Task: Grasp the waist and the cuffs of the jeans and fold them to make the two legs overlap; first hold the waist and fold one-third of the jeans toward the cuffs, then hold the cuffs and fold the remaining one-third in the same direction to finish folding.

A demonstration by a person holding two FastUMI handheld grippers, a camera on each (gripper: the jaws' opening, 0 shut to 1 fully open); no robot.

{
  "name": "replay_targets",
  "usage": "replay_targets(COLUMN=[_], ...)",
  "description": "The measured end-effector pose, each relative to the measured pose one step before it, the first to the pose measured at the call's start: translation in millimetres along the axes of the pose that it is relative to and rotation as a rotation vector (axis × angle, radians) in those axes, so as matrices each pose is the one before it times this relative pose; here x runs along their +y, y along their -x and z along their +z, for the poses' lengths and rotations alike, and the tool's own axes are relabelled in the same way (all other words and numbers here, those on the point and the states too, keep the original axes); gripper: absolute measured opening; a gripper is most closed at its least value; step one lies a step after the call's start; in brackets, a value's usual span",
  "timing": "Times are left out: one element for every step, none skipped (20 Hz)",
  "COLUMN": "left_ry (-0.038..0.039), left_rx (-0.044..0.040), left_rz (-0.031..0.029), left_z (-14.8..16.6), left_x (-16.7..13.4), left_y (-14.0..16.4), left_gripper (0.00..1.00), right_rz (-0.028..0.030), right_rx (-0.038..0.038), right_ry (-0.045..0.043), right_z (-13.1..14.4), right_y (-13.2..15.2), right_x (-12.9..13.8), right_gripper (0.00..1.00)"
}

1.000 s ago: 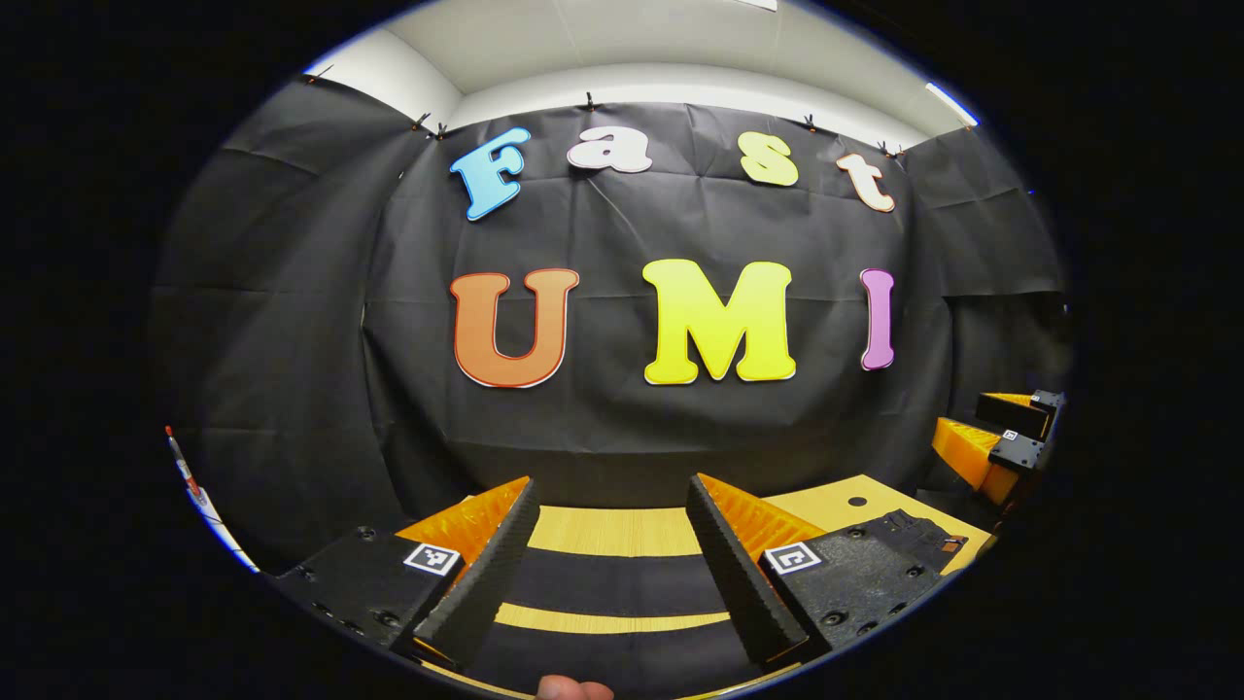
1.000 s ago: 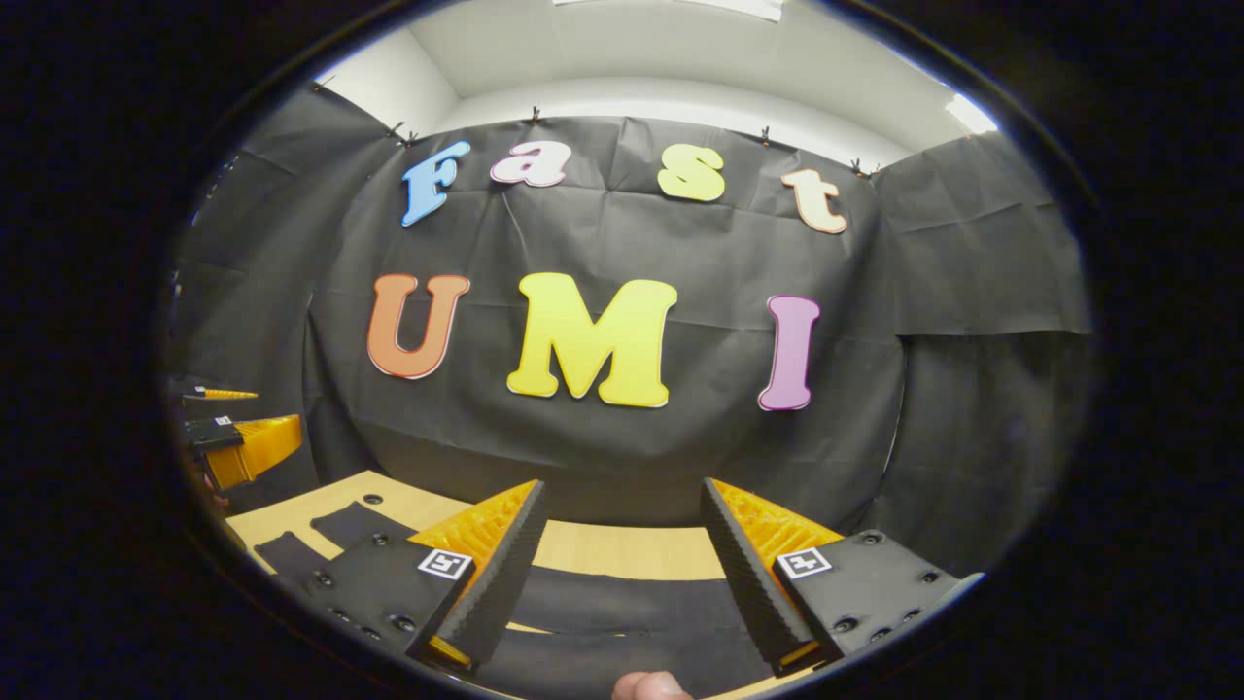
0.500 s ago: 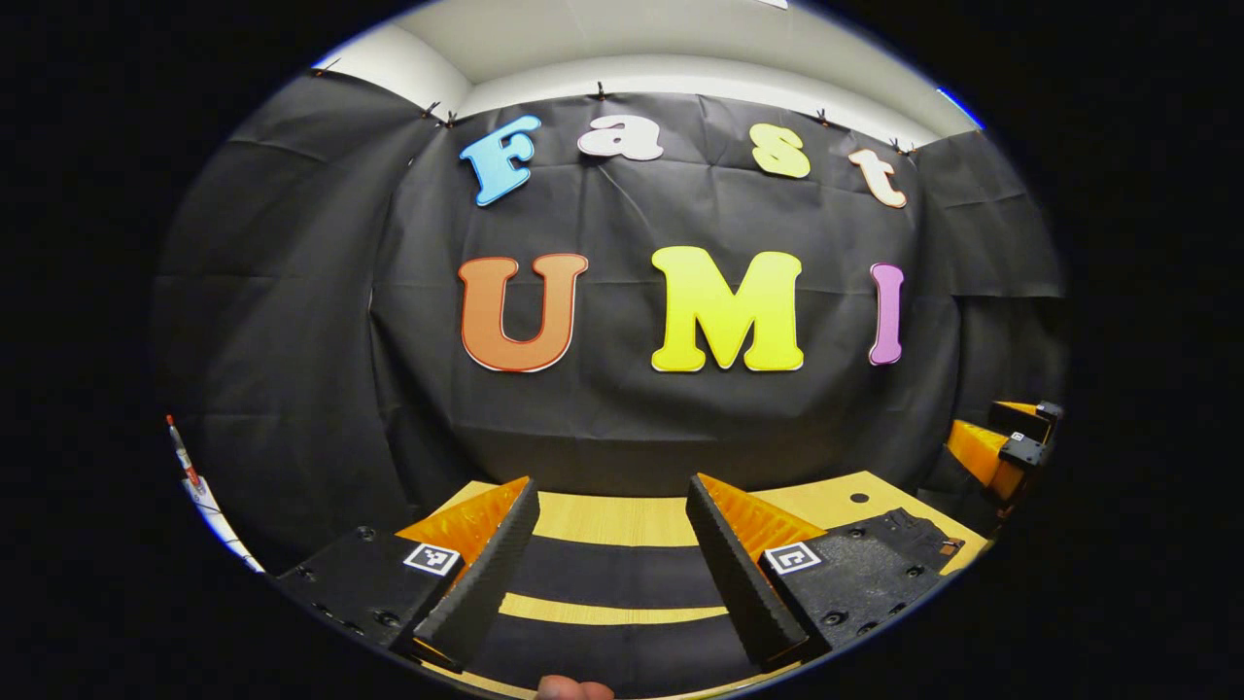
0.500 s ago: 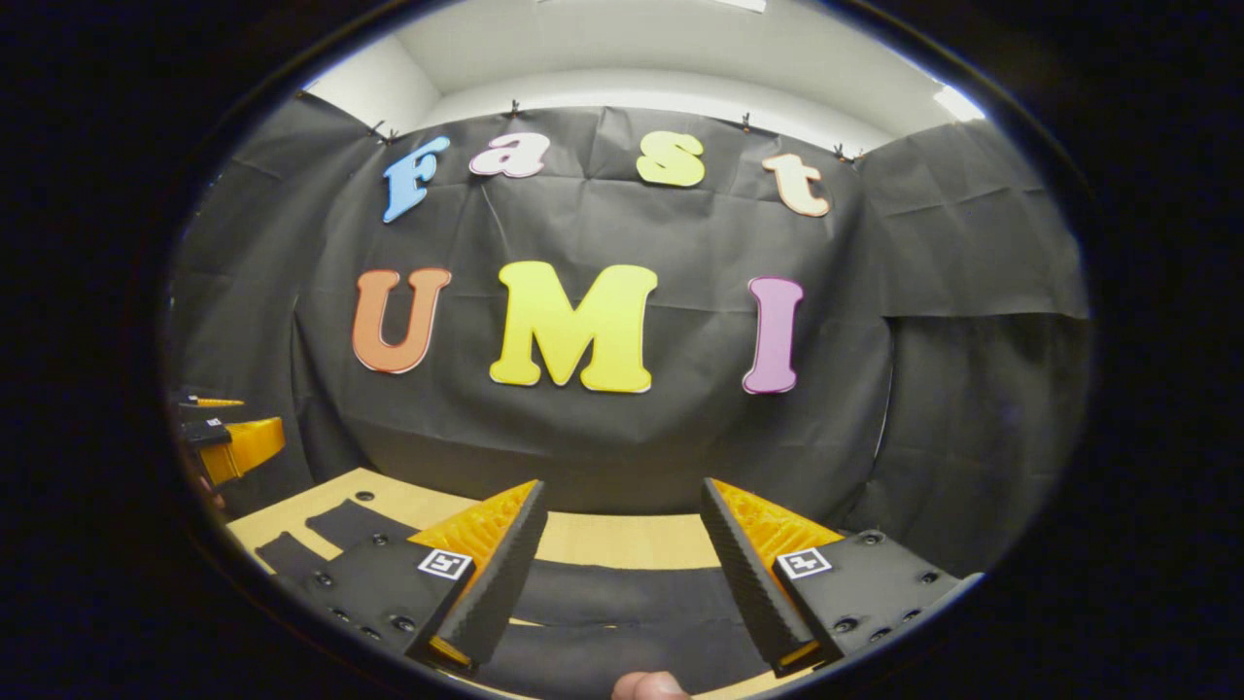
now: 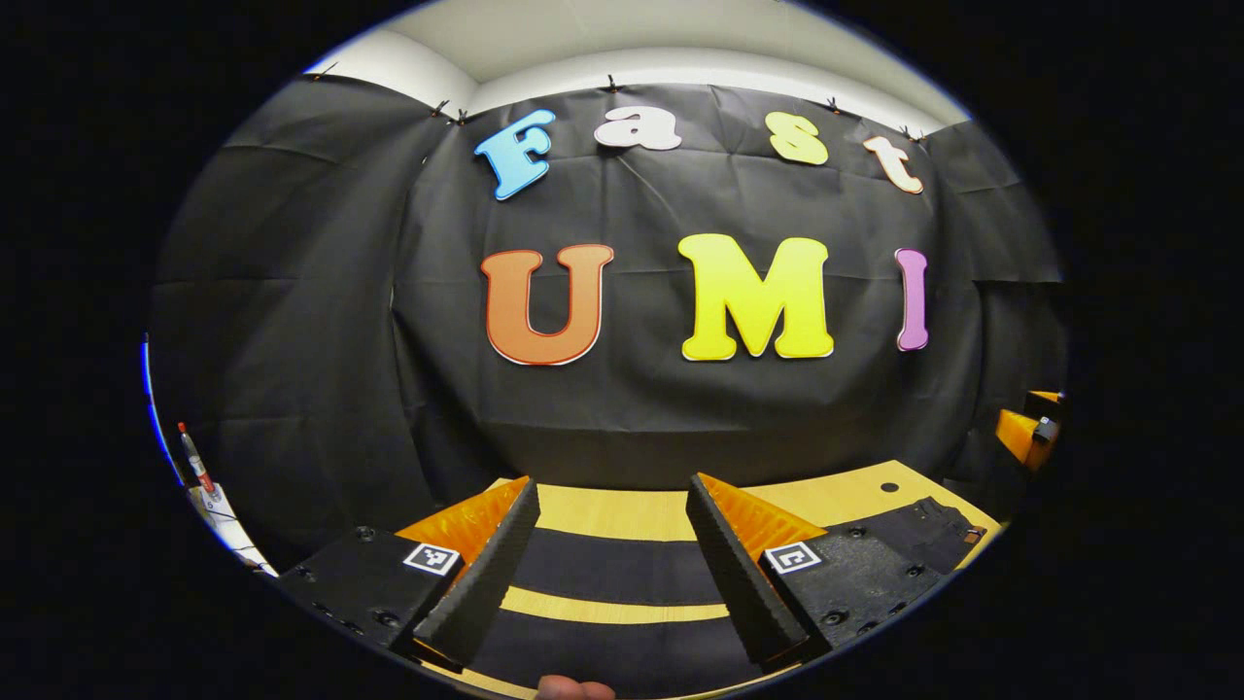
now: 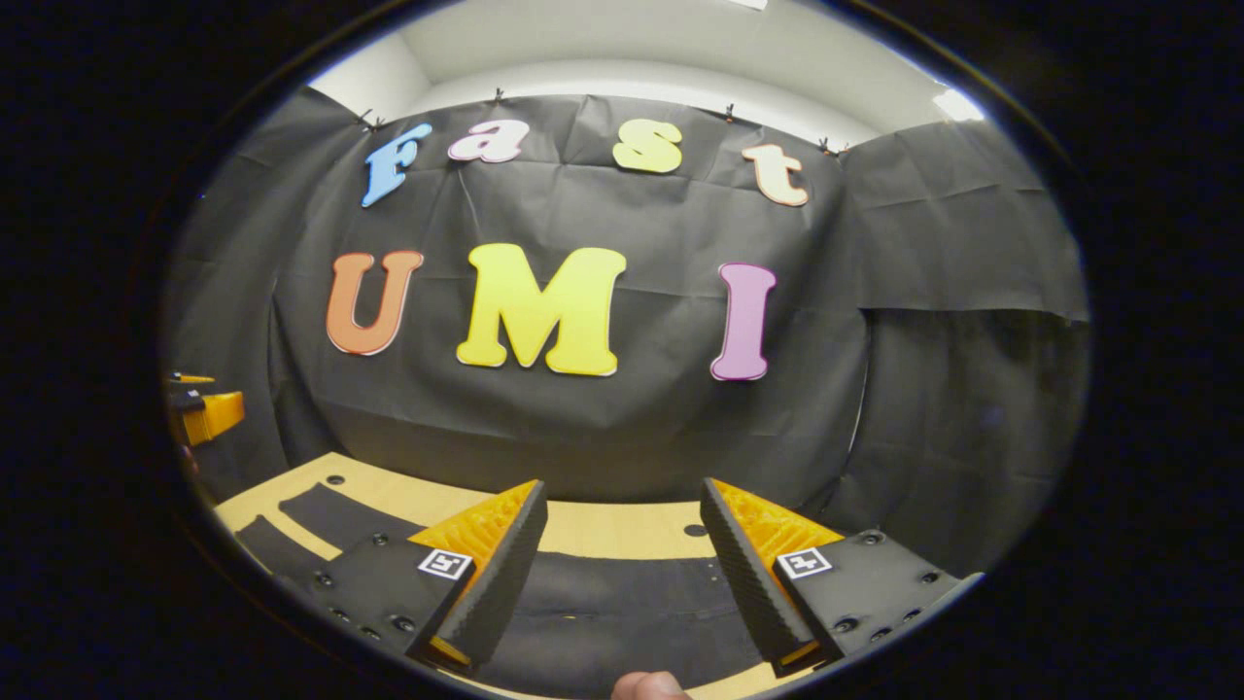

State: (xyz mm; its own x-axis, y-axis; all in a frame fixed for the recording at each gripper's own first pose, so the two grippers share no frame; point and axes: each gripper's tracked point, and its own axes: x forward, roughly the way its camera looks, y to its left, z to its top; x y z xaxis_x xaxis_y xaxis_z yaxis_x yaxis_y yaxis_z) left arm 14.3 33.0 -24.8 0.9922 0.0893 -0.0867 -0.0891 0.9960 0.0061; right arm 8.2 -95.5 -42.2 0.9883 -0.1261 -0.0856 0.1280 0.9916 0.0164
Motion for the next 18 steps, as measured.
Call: replay_targets(left_ry=[0.00932,0.02018,0.0317,0.04427,0.06341,0.08408,0.09249,0.08923,0.07995,0.08851,0.09556,0.11169,0.11203,0.10448,0.09367,0.0627,0.03665,0.02269], left_rx=[0.01459,0.02031,0.03706,0.0494,0.0597,0.06668,0.06779,0.07335,0.07024,0.06231,0.05638,0.06064,0.04486,0.02946,0.01947,0.01092,0.00551,0.00817], left_rz=[0.01019,0.01599,0.03008,0.03466,0.03067,0.01326,0.02948,0.05011,0.05355,0.03654,0.01156,0.00634,-0.00062,-0.01044,-0.00342,0.0024,-0.00311,-0.00752], left_z=[-4.08,-6.58,-11.64,-17.14,-19.15,-20.62,-20.98,-21.37,-21.07,-15.96,-13.36,-13.85,-10.79,-2.88,-1.38,-1.59,-0.84,-0.01], left_x=[5.51,10.25,13.75,16.89,18.02,17.43,21.59,28.15,23.2,19.58,15.09,12.77,10.81,9.22,6.29,3.37,0.13,-4.9], left_y=[0.12,-0.59,-0.17,1.8,0.81,-1.92,-1.0,-3.25,-1.46,-2.76,-3.48,-5.25,-3.92,-2.22,-0.91,-1.19,-0.57,-0.95], left_gripper=[0.98,0.98,0.98,0.99,1.0,1.0,1.0,0.99,0.99,0.99,0.99,0.99,0.99,0.99,0.99,0.99,0.99,0.99], right_rz=[-0.01326,-0.01729,-0.01708,-0.01452,-0.0066,-0.0025,-0.01273,-0.01671,-0.01784,-0.01133,-0.011,-0.01157,-0.01112,-0.01109,-0.01415,-0.01137,0.00212,0.0024], right_rx=[0.0195,0.02086,0.02806,0.04021,0.05171,0.06265,0.06536,0.06072,0.06208,0.05964,0.05376,0.05306,0.04108,0.03475,0.02665,0.02996,0.03013,0.03148], right_ry=[-0.00704,-0.00601,-0.01075,-0.02476,-0.03795,-0.04834,-0.04876,-0.0505,-0.04582,-0.04602,-0.05489,-0.06297,-0.07831,-0.07842,-0.0704,-0.05946,-0.05375,-0.04187], right_z=[-5.4,-7.04,-8.09,-11.39,-13.76,-15.22,-16.35,-15.03,-15.74,-18.5,-12.42,-12.0,-9.6,-6.48,-6.11,-11.71,-9.34,-8.35], right_y=[-2.38,-1.04,-1.99,-3.14,-4.02,-3.92,-5.19,-8.73,-6.52,-6.56,-6.93,-8.56,-5.53,-3.77,-6.09,-5.16,-5.03,-1.03], right_x=[-9.15,-12.63,-14.69,-15.72,-15.86,-16.2,-19.69,-22.86,-22.64,-21.17,-17.33,-13.65,-13.53,-11.25,-10.96,-8.02,-2.48,-5.54], right_gripper=[0.96,0.96,0.96,0.96,0.96,0.96,0.96,0.96,0.98,0.98,0.98,0.96,0.96,0.93,0.93,0.96,0.96,0.96])
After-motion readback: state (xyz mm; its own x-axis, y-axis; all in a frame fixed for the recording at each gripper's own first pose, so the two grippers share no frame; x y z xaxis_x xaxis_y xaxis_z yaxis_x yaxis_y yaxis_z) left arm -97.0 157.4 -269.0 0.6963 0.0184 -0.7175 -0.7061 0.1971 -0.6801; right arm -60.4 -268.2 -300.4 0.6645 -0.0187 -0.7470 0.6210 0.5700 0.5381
